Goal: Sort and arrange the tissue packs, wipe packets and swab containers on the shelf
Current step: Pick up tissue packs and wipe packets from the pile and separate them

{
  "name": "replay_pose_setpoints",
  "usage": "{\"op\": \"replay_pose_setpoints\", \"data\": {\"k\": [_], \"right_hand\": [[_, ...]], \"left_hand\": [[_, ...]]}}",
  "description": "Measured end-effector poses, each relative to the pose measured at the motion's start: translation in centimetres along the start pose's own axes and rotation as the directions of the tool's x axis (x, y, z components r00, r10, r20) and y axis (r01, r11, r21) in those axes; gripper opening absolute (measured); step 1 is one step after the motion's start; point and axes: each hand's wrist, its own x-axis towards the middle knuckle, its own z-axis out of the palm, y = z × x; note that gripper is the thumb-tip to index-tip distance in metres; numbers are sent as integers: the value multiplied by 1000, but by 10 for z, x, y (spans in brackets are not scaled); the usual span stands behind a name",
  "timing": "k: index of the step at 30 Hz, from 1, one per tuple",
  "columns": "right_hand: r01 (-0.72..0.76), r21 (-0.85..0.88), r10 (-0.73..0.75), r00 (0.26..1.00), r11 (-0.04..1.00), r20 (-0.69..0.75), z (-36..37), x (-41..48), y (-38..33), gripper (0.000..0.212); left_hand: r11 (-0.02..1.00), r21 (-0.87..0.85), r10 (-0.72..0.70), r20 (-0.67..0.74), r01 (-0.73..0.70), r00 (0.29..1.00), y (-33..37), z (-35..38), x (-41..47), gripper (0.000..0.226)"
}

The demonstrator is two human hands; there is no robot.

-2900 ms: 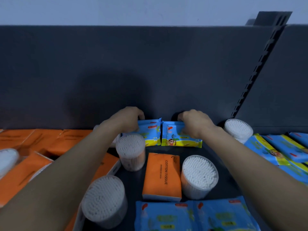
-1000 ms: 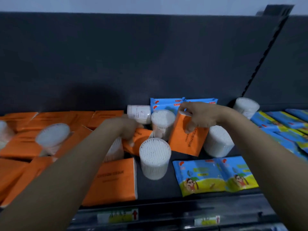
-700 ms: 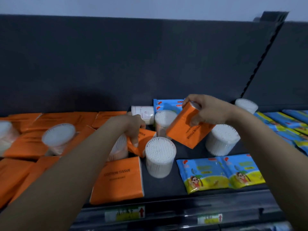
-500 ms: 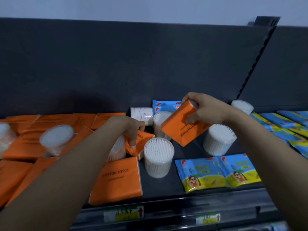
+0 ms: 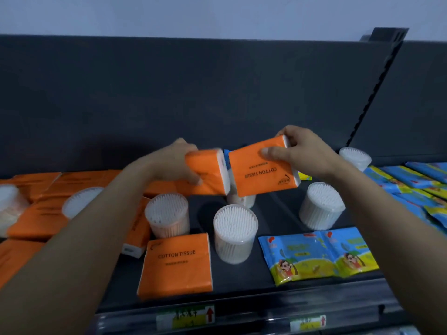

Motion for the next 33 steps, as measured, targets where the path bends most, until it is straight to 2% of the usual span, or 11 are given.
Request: {"op": "replay_pose_setpoints", "data": {"k": [3,6,10,15,22,33], "right_hand": [[23,59,-17,995,998,-96,-5,0,1,33],[31,90,-15,984,995,-176,-20,-2,7,31],[26,107,1,970,994,-243,-59,-14,30,30],[3,137,48,929,990,-367,-125,-42,82,32],[-88,81,117,849,993,-515,-239,-112,187,31],[-275,56,258,786,960,-561,-426,-219,342,32]], "left_hand": [[988,-154,-31,-140,9,990,12,-16,-13,42],[975,-220,-25,-225,-25,974,34,-20,-17,35],[943,-319,16,-246,-97,969,75,-12,-14,37],[830,-517,69,-279,-210,958,154,17,4,32],[757,-575,229,-210,-310,950,305,90,39,36],[738,-551,431,-58,-389,900,557,218,75,37]]}}
